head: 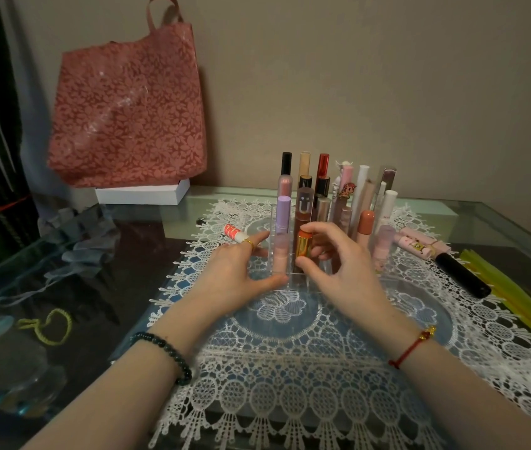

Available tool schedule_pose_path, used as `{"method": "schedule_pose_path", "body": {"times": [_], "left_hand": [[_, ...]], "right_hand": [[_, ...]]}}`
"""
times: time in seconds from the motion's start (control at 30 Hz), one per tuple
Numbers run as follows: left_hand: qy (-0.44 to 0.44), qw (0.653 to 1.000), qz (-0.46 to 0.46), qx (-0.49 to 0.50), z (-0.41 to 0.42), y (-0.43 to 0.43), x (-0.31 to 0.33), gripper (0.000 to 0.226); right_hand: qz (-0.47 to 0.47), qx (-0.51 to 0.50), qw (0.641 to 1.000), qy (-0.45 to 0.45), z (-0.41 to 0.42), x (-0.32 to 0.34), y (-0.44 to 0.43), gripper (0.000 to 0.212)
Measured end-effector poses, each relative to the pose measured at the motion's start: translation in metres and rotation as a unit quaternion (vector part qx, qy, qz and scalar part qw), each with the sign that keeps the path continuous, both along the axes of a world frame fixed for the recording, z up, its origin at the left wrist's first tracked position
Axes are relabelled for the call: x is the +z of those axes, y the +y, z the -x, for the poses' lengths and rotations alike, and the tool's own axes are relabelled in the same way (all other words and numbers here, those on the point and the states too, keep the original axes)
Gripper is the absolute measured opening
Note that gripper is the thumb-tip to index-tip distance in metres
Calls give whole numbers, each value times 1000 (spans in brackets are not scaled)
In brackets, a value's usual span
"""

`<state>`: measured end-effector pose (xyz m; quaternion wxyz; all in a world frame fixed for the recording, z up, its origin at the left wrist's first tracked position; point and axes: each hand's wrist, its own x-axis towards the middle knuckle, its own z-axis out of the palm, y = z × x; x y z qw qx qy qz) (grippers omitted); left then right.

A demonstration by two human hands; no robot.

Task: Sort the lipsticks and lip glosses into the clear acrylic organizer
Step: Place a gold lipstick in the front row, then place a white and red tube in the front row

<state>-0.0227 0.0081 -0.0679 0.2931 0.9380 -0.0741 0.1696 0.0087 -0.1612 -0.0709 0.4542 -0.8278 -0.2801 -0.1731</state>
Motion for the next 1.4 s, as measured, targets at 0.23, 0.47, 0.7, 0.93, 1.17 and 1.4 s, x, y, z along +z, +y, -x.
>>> {"method": "schedule_pose_path", "body": {"times": [0.23, 0.47, 0.7, 0.93, 1.17, 1.4], "left_hand": [[4, 999, 46, -13, 7, 2, 5, 86], [-39, 962, 259, 77, -25, 58, 20, 36], [116, 988, 31, 100, -53, 68, 9, 82], [133, 979, -106, 110, -68, 53, -2, 110], [52, 989, -44, 134, -68, 38, -14, 80], [-114, 986, 74, 96, -46, 36, 6, 94]], "right_hand": [[-64, 1, 998, 1, 3, 7, -3, 28], [-111, 15, 994, 5, 9, 9, -12, 25], [-112, 9, 994, -1, 6, 6, -15, 26], [-100, 6, 995, -21, 3, 3, -18, 25], [-92, 6, 995, -30, 3, 3, -18, 25], [-96, 13, 995, -37, 6, 6, -17, 24]]}}
